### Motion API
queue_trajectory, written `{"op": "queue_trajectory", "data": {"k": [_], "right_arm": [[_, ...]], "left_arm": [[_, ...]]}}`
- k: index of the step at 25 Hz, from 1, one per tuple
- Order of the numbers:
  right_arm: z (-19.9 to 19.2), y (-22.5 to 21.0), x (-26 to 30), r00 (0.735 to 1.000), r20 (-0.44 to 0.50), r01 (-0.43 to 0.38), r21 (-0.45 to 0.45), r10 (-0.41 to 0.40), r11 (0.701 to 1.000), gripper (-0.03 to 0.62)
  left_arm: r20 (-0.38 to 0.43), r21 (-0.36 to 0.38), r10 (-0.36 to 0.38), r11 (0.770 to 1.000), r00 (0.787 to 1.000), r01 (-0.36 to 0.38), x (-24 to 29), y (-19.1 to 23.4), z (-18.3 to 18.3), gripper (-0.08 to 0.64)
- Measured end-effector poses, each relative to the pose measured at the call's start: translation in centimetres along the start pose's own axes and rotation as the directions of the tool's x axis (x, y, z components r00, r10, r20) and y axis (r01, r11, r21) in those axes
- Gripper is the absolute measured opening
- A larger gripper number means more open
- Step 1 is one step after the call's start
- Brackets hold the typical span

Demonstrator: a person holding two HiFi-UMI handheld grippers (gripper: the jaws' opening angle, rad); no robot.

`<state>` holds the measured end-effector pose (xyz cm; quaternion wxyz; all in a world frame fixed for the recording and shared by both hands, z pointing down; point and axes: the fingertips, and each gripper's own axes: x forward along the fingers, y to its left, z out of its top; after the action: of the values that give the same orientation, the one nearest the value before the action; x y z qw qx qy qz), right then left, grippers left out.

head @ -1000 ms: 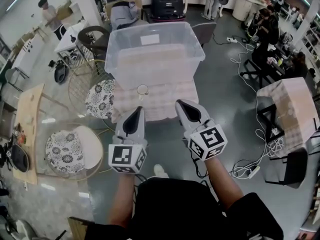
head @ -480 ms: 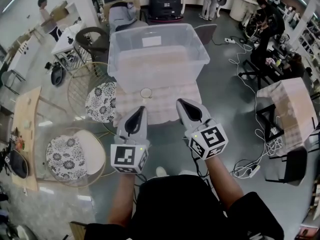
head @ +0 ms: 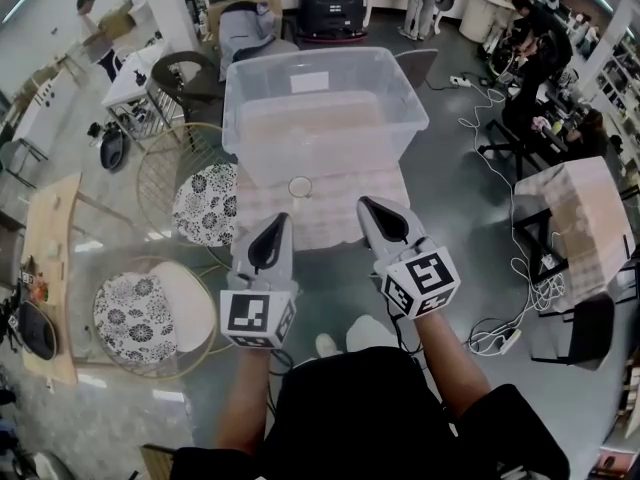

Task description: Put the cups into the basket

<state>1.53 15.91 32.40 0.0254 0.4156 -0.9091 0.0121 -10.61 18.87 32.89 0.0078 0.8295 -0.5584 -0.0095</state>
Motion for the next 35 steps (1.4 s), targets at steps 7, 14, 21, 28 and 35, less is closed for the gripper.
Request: {"op": "queue_trajectory", "data": {"k": [7, 14, 21, 28, 35], "right_arm": [[-0.3, -0.3, 1.1, 1.0, -0.005, 0.003, -0.023, -0.003, 1.0, 0.002], [0.2, -2.3, 1.9, 1.0, 0.023, 0.018, -0.009, -0.018, 1.0, 0.002], [0.2, -4.8, 3.3, 0.999, 0.034, 0.022, -0.001, -0.022, 1.0, 0.002], [-0.3, -8.2, 5.3, 0.999, 0.014, 0.028, 0.006, -0.028, 1.0, 0.002], [-0.9, -10.7, 7.9, 1.0, 0.0, 0.02, 0.015, -0.02, 1.0, 0.002]], "left_arm": [[-0.009, -0.016, 0.003, 1.0, 1.0, -0.003, 0.6, 0.9, -1.1, 0.008], [-0.004, 0.008, -0.013, 1.0, 1.0, 0.013, 2.7, 0.6, -0.5, 0.008], [-0.005, 0.011, -0.021, 1.0, 1.0, 0.021, 5.9, 0.6, -0.6, 0.008], [-0.022, 0.01, -0.027, 1.0, 0.999, 0.027, 9.8, 0.8, -1.3, 0.008], [-0.046, 0.031, -0.025, 0.999, 0.999, 0.026, 13.3, 1.6, -2.3, 0.008]]}}
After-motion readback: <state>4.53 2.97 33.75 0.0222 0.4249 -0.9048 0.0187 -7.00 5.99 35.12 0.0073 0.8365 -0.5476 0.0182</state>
